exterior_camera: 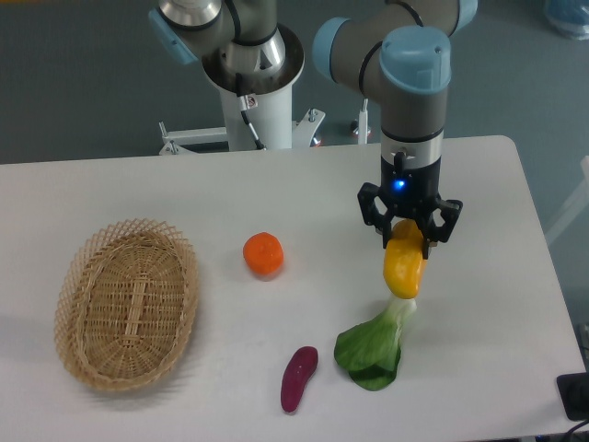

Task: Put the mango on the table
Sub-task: 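Hold the yellow mango in the gripper and move it slightly upward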

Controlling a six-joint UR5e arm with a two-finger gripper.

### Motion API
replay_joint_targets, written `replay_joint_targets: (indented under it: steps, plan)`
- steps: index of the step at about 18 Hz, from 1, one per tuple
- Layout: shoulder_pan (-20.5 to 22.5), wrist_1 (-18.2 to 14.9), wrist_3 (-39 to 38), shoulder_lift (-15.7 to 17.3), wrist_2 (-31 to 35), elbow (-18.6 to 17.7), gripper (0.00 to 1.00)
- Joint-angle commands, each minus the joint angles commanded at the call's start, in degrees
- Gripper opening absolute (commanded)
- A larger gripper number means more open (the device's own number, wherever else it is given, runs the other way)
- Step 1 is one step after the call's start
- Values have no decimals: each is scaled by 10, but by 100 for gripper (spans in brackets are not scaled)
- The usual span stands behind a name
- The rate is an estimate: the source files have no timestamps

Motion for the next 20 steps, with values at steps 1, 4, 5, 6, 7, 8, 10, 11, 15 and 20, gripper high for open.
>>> replay_joint_targets:
  steps: [1,4,5,6,7,8,10,11,15,20]
  plan:
    - [-1,0,0,-2,1,-1,59]
    - [-1,0,-1,-4,1,0,59]
    - [-1,0,0,-4,1,0,59]
    - [-1,1,0,-5,1,0,59]
    - [0,1,0,-8,1,2,59]
    - [-1,2,0,-11,1,2,59]
    - [-1,6,0,-25,2,7,58]
    - [-1,15,0,-36,3,11,59]
    - [1,42,34,-90,19,31,58]
    - [48,44,205,-81,25,-38,58]
